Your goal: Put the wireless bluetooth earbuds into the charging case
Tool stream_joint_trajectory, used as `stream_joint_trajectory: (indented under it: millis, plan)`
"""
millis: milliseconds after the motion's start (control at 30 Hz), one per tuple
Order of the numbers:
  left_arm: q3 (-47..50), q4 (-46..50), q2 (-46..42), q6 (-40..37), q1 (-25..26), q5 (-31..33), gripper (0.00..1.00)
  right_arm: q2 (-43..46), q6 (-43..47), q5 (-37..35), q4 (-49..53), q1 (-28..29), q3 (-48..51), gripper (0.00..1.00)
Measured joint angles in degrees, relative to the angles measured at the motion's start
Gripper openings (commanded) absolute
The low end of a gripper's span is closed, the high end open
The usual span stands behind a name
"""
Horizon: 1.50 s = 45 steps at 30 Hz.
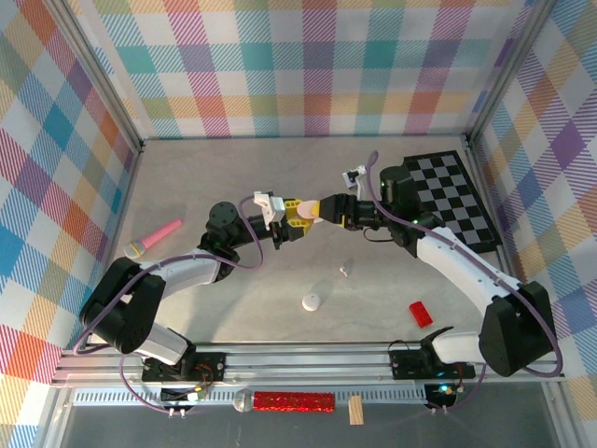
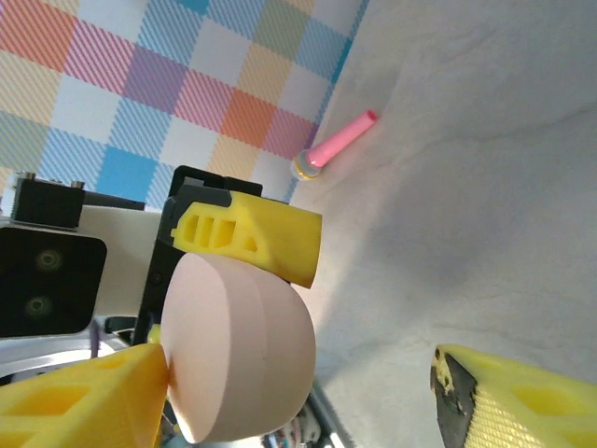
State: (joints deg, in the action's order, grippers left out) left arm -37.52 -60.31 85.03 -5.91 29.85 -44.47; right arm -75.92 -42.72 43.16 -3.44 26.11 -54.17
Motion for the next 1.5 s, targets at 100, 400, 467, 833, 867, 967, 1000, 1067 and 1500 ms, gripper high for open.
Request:
stream_joint_trajectory:
  millis: [100,400,467,833,867,967,1000,1067,1500]
  plan:
    - [0.0,-1.27,0.76,0.59,-0.07,0.11,0.29,-1.22,-3.13,1.11,-3.56,0.09,0.22,0.59]
    - [0.68,-3.39,1.77,1.88,-0.52,0.15,0.29,-3.17,-10.62,3.63,-11.19,0.2,1.25,0.33]
    - [0.68,-3.5,1.79,1.86,-0.55,0.24,0.29,-3.15,-11.37,3.67,-11.45,0.2,1.27,0.28]
    - [0.98,-2.8,1.09,0.46,-0.79,0.66,0.86,-3.15,-11.67,-0.37,-11.06,-0.33,2.69,0.19]
    - [1.2,-2.75,0.81,0.37,-0.81,0.68,0.89,-3.13,-11.41,-1.11,-10.47,-0.66,2.97,0.19]
    - [1.84,-2.12,-0.11,0.28,-0.79,0.87,0.93,-2.64,-10.4,-4.24,-8.83,-1.75,4.55,0.19]
    - [1.9,-1.11,-0.55,-0.02,-0.81,1.05,0.94,-2.08,-10.05,-5.6,-8.04,-2.32,5.66,0.19]
    - [2.03,1.36,-1.42,-0.92,-0.79,1.53,0.97,-1.03,-8.87,-8.26,-6.12,-3.69,7.8,0.2]
    - [2.08,23.63,-6.82,-9.86,0.42,4.94,1.0,-8.2,-3.06,-18.01,-1.57,-13.9,17.68,0.19]
